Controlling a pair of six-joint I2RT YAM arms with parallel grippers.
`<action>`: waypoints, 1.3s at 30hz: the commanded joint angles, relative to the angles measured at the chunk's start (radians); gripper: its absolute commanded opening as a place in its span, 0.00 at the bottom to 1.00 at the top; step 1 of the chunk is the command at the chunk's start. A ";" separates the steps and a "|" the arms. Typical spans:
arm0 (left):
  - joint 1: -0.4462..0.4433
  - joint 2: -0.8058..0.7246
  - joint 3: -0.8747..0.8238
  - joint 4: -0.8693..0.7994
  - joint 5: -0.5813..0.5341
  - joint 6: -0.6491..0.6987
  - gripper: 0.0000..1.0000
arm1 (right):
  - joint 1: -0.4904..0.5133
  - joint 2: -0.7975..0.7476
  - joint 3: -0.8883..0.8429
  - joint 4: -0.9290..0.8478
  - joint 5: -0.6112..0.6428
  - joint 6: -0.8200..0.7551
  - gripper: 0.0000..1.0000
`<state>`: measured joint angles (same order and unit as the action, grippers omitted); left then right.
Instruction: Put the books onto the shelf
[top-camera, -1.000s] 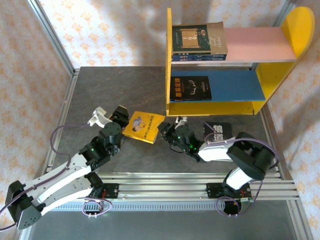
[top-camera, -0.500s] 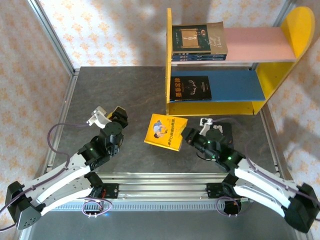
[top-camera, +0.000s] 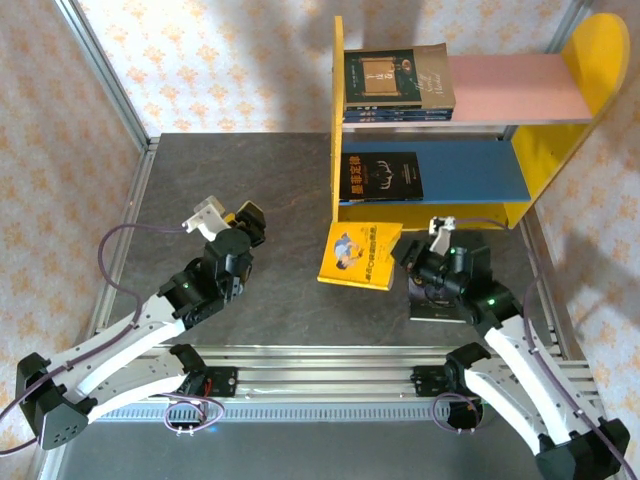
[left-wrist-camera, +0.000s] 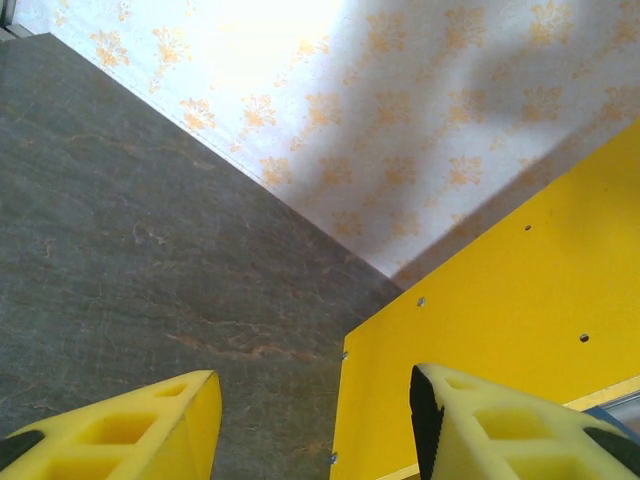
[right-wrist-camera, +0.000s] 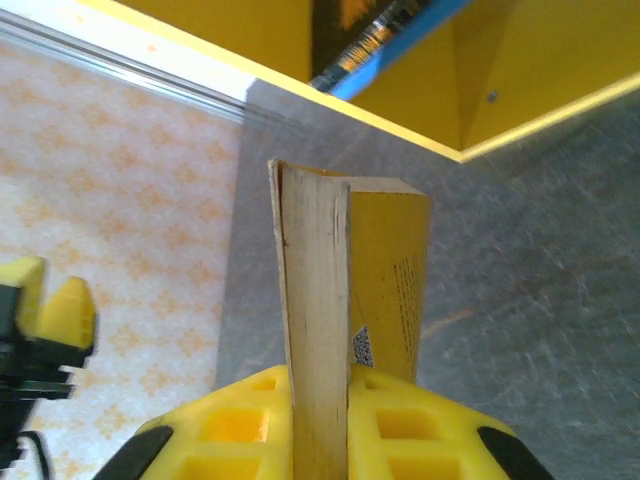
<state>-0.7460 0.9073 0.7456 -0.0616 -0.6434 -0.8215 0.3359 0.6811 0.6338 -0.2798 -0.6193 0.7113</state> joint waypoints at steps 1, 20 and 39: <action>0.010 -0.018 0.018 -0.050 -0.007 0.036 0.52 | -0.080 -0.023 0.096 -0.018 -0.146 -0.070 0.15; 0.072 0.029 0.039 -0.054 0.106 0.025 0.54 | -0.537 0.091 0.213 0.163 -0.473 0.006 0.13; 0.108 0.159 0.129 -0.040 0.212 0.059 0.55 | -0.564 0.409 0.307 0.446 -0.531 0.021 0.14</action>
<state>-0.6491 1.0523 0.8421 -0.1001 -0.4500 -0.7860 -0.2199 1.0737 0.8879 0.0235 -1.0973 0.7288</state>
